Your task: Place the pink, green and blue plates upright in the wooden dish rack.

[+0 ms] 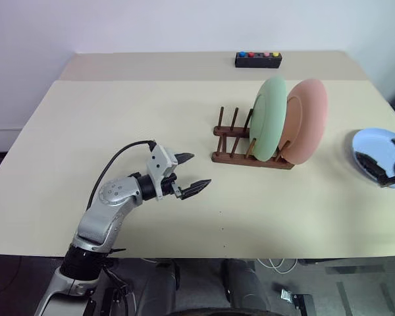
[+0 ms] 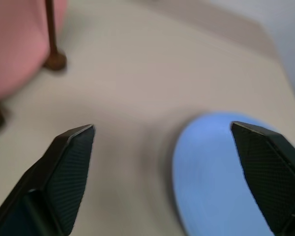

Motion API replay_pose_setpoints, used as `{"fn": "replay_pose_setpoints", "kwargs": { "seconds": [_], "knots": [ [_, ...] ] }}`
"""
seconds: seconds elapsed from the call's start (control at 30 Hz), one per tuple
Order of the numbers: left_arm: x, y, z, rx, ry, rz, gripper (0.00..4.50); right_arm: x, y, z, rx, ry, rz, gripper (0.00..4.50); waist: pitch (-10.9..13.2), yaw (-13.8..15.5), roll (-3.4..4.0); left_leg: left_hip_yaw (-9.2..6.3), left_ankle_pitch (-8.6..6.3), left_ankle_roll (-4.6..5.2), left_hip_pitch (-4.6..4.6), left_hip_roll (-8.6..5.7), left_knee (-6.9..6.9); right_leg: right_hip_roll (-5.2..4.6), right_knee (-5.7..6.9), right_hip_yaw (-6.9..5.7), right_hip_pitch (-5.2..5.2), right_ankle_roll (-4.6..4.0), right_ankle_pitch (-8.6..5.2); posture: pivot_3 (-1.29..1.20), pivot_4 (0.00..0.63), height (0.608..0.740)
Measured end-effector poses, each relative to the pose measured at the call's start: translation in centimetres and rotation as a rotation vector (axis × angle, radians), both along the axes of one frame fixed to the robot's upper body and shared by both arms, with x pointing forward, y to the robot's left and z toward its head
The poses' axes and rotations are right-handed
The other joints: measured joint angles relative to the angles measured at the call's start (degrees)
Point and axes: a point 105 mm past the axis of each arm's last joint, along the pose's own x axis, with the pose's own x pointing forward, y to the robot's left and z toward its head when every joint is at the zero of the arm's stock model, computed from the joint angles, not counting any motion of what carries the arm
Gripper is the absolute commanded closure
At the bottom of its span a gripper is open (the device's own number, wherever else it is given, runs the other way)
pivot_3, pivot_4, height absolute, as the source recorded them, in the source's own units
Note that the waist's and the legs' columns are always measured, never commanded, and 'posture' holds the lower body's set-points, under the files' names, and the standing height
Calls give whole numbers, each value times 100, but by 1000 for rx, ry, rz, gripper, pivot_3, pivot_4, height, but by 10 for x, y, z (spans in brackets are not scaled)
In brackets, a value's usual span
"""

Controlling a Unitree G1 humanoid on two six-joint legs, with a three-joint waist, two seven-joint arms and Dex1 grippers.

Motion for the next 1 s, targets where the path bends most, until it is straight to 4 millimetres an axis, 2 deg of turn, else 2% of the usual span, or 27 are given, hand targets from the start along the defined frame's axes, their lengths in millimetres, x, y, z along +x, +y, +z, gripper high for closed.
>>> {"fn": "replay_pose_setpoints", "kwargs": {
  "seconds": [0.2, 0.33, 0.43, 0.47, 0.67, 0.93, 1.0],
  "knots": [
    [0, 3, -1, 4, 1, 15, 0, 19, -10, -39, -15, 162, -87, 38, 1, -14, 2, -1, 0, 0, 0, 0, -1, 0, -1, 0, 0, 4, 2, 0, 150, 734],
    [0, 4, -2, 4, 3, 30, 0, 28, -17, -43, 5, 181, -133, 38, 2, -15, 3, -1, 0, 0, -2, -1, 0, 0, -1, 0, 1, 15, 8, 0, 150, 734],
    [0, 4, -3, 8, 3, 37, 0, 36, -24, -47, 63, 211, -191, 879, 1, -25, 3, -2, 0, 0, 1, -1, 0, 0, -1, 0, 4, 14, 8, 0, 150, 734],
    [0, 4, -4, 8, 3, 38, 0, 37, -24, -48, 78, 218, -198, 1299, 1, -22, 3, -3, 0, 0, 2, 0, 0, 1, -1, -1, 5, 15, 8, 0, 150, 734],
    [-1, 5, -5, 9, 6, 41, 0, 40, -23, -52, 112, 239, -215, 4433, 1, 1, 2, -5, 0, 0, 3, -1, 3, 0, -5, -1, 12, 15, 8, 0, 150, 734],
    [-1, 5, -5, 11, 6, 40, 0, 46, -21, -47, 48, 180, -252, 4433, -2, -24, -9, -8, 0, 0, 15, -1, 1, 1, -6, -3, 24, 15, 8, 0, 150, 734],
    [-1, 5, -5, 14, 5, 41, 0, 53, -21, -34, -18, 83, -268, 4433, 3, -32, 2, -6, 0, 0, 13, -2, 0, 0, -6, -2, 21, 16, 8, 0, 150, 734]
  ]
}}
